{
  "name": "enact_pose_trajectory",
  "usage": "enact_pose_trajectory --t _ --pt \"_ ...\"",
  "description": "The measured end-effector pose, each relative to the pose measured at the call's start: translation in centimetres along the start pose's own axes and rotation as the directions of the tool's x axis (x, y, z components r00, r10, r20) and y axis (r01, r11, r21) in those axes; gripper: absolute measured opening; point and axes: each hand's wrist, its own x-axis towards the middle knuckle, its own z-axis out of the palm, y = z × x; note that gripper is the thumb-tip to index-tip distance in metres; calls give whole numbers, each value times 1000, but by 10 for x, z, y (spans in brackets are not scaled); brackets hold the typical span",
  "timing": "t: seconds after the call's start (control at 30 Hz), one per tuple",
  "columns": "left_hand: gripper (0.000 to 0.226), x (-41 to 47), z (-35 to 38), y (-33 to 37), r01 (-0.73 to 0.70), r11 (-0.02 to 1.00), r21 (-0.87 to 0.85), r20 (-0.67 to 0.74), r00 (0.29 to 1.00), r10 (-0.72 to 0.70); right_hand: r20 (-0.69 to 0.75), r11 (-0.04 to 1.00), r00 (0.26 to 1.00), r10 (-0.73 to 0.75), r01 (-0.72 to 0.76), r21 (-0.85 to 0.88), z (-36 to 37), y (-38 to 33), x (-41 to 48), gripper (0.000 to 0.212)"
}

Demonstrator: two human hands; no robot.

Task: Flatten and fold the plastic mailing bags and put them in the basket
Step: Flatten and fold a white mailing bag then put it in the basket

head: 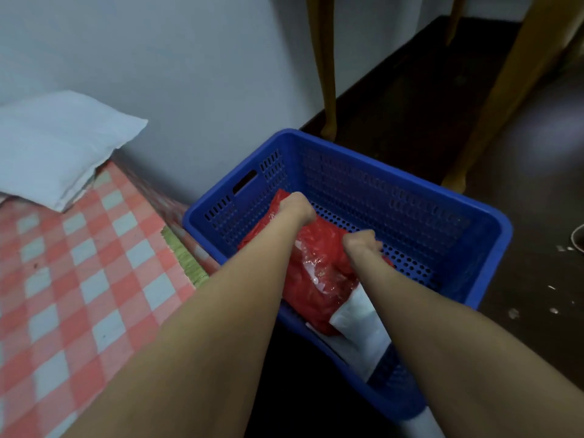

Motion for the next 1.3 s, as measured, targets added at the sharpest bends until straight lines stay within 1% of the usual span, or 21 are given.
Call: enact_pose_trajectory --t 0.03,0.07,0.13,0.23,0.33,0.43,0.57,0.7,0.83,0.9,0.93,1.0,1.03,1.1,1.13,1.17,1.2,1.23,1.27,1.3 --pt "24 -6 -13 -6 -15 1000 -23 -59 998 13 15 997 997 -69 70 -17 -3 -15 -12 55" --pt "22 -13 -28 -10 -8 998 -58 -77 997 4 31 991 991 -131 132 -33 -6 -30 -26 56" --pt "18 -29 -55 -22 -38 994 -105 -169 985 20 20 972 973 -232 233 -38 -10 -58 -52 56" --pt "29 -48 -89 -51 -43 981 -190 -304 953 -17 26 936 937 -349 350 -42 -7 -95 -91 54" --pt "36 -74 -124 -89 -72 949 -306 -423 904 -68 55 884 885 -463 466 -50 10 -128 -138 52" --pt "34 -98 -150 -132 -97 922 -374 -535 835 -130 83 826 827 -555 560 -57 36 -153 -186 50" --pt "26 -120 -170 -193 -87 897 -433 -600 770 -215 160 742 741 -652 667 -67 75 -172 -243 50" --pt "39 -128 -181 -254 -50 844 -534 -598 728 -335 265 659 645 -717 751 -45 116 -185 -286 54" --pt "48 -121 -188 -307 -85 684 -725 -515 727 -455 408 507 489 -771 859 -72 156 -188 -311 63" --pt "54 -115 -192 -322 -131 577 -806 -460 752 -472 451 411 426 -784 901 -136 174 -192 -316 61" --pt "54 -111 -194 -327 -166 507 -846 -434 766 -474 456 354 401 -795 916 -189 182 -194 -317 57" --pt "49 -100 -198 -334 -216 353 -911 -371 802 -467 447 258 371 -814 921 -293 192 -199 -319 49" --pt "45 -96 -198 -335 -239 277 -931 -347 816 -462 442 228 360 -822 918 -324 193 -200 -320 47" --pt "32 -84 -198 -337 -257 111 -960 -279 856 -435 446 215 357 -821 916 -338 198 -201 -320 45" --pt "18 -81 -198 -335 -252 55 -966 -251 869 -426 444 217 357 -822 917 -336 198 -201 -319 46" --pt "5 -78 -197 -333 -237 22 -971 -224 879 -421 443 218 352 -824 920 -326 197 -202 -318 46" --pt "13 -76 -197 -331 -237 4 -972 -217 882 -419 443 218 348 -826 923 -317 195 -203 -315 47" --pt "16 -75 -198 -330 -249 3 -968 -228 881 -414 440 217 342 -830 926 -309 192 -204 -314 47" --pt "6 -75 -199 -328 -285 16 -958 -266 869 -416 431 214 334 -838 929 -302 190 -205 -312 47" --pt "11 -76 -199 -328 -323 39 -945 -309 853 -421 411 208 319 -854 934 -291 187 -207 -312 45"
